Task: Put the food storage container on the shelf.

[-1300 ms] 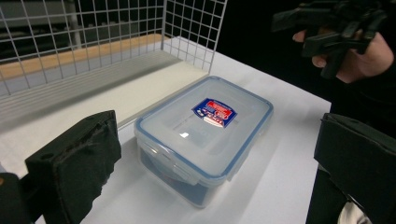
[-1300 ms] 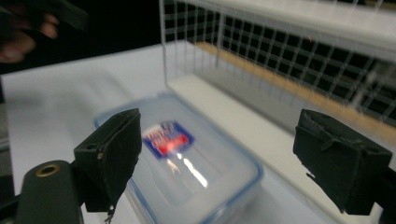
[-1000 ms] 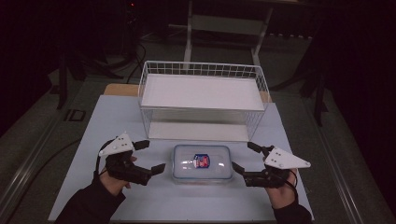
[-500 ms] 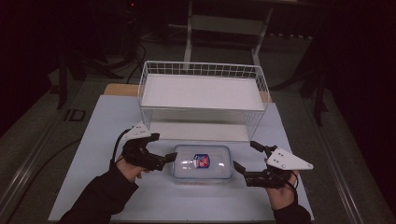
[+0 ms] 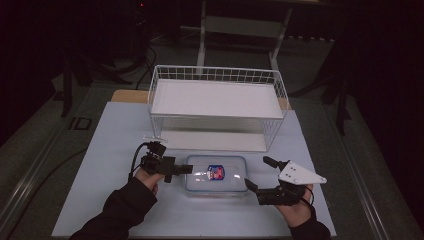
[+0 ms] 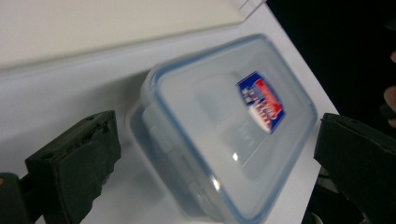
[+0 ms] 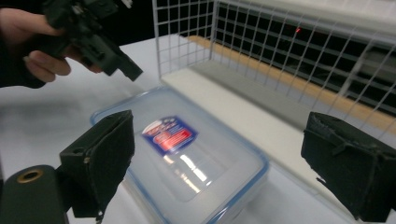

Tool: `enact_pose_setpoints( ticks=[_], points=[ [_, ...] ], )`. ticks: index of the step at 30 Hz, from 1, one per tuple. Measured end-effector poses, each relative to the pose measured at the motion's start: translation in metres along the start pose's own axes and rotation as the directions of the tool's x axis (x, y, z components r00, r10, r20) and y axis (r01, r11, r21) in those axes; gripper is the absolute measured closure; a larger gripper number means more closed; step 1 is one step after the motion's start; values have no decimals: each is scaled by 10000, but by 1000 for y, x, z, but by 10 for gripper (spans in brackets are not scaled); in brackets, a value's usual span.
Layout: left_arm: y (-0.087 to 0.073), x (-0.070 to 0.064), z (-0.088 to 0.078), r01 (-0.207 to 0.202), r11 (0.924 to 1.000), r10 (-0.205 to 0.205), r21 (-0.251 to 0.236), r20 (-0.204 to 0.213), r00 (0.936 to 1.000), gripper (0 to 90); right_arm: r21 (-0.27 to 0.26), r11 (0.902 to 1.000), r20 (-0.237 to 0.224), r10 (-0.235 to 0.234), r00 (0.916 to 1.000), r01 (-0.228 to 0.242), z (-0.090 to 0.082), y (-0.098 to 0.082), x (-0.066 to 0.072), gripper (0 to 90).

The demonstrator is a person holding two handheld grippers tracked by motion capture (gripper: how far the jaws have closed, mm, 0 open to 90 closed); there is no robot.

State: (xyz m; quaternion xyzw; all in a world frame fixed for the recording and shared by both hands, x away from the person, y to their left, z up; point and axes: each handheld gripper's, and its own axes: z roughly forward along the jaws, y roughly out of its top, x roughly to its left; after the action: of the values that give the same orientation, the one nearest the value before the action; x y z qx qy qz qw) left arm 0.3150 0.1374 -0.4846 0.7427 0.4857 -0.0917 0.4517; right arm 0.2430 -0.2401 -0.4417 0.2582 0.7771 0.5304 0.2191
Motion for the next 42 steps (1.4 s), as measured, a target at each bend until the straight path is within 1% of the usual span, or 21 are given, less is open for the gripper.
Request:
enact_pose_setpoints(
  ticks=[4,6,8,11,13,15,16,17,18,20,23,25,26,27,28,31,36,37,38,39,42],
  points=[
    [-2,7,7,678,9965,-683,486,79,9976,4,259,9996,-72,139,9999,-137,3,-5,0,98],
    [-2,10,10,848,9944,-865,626,243,9960,4,331,9994,-104,139,9998,-135,3,-6,-1,98],
    [-2,12,13,1126,9894,-1185,912,616,9910,8,366,9992,-97,142,9999,-139,3,-6,-1,98],
    [-4,16,17,1426,9818,-1525,1257,727,9856,70,391,9990,-118,198,9997,-193,3,-7,-1,98],
    [-5,20,19,1725,9768,-1827,1273,734,9804,142,411,9989,-104,244,9996,-240,3,-7,-2,98],
    [-6,23,20,1921,9728,-2039,1293,851,9753,157,438,9987,-132,283,9995,-277,3,-8,-3,98],
    [-6,25,20,1990,9716,-2113,1281,905,9732,189,427,9987,-116,283,9995,-278,3,-8,-3,98],
    [-7,27,20,2137,9688,-2269,1252,1028,9685,215,443,9986,-133,286,9995,-280,3,-8,-3,99],
    [-7,29,19,2223,9670,-2359,1244,1082,9657,235,441,9987,-141,274,9995,-268,3,-8,-3,99],
    [-8,31,20,2270,9655,-2426,1280,1234,9623,302,461,9985,-161,300,9994,-292,4,-9,-3,99],
    [-9,34,21,2209,9630,-2421,1546,1351,9608,399,506,9982,-149,323,9994,-315,4,-9,-4,98],
    [-10,37,22,2225,9598,-2504,1711,1633,9543,454,509,9982,-121,331,9994,-324,3,-9,-4,99],
    [-9,37,21,2190,9607,-2466,1707,1622,9554,462,530,9981,-139,333,9993,-325,3,-9,-5,99],
    [-9,38,21,2225,9598,-2506,1712,1653,9539,466,527,9981,-124,334,9994,-327,3,-9,-5,99],
    [-10,38,21,2338,9576,-2619,1685,1702,9500,473,519,9981,-111,347,9993,-341,3,-10,-6,99],
    [-10,40,20,2342,9577,-2638,1670,1851,9466,494,565,9975,-97,429,9990,-423,3,-10,-6,99],
    [-11,38,16,2229,9611,-2522,1629,1898,9489,525,756,9955,-162,586,9981,-572,7,-13,-8,99],
    [-12,35,14,2034,9668,-2316,1548,1943,9532,532,900,9936,-247,714,9971,-689,9,-15,-10,99],
    [-12,35,14,2034,9668,-2316,1548,1943,9532,538,900,9936,-247,714,9971,-689,9,-15,-10,99],
    [-13,33,13,1902,9702,-2179,1504,1967,9559,543,1055,9913,-277,826,9962,-793,12,-16,-11,99],
    [-15,32,12,1816,9732,-2080,1414,2023,9570,550,1193,9882,-294,1005,9945,-963,14,-18,-13,99]
  ],
)
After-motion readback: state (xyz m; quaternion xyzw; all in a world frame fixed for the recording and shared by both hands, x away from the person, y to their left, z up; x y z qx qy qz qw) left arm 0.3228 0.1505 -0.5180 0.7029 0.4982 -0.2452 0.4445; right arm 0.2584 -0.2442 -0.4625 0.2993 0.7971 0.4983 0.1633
